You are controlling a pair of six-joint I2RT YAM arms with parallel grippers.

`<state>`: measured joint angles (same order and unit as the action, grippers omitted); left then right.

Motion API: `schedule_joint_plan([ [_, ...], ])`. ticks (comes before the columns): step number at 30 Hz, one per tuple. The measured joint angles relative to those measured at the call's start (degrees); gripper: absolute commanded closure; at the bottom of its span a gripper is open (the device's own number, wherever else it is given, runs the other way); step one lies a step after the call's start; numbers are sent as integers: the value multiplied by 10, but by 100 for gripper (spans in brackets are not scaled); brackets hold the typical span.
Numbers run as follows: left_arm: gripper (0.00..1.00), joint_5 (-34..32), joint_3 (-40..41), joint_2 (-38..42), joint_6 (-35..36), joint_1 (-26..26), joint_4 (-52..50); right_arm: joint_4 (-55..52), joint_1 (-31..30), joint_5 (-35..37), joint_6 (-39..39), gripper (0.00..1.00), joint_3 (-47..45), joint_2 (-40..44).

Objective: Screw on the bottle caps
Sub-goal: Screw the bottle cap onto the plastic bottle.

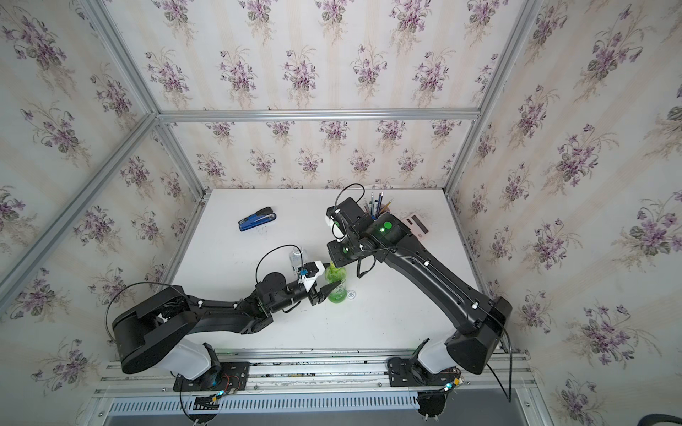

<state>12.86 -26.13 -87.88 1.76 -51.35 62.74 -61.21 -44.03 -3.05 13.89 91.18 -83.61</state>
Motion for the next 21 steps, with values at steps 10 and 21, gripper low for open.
schedule_joint_plan([
  [10,36,0,0,0,2,0,-1,58,26,-62,-9,73,-20,-8],
  [21,36,0,0,0,2,0,0,56,26,-77,-8,75,-56,7],
])
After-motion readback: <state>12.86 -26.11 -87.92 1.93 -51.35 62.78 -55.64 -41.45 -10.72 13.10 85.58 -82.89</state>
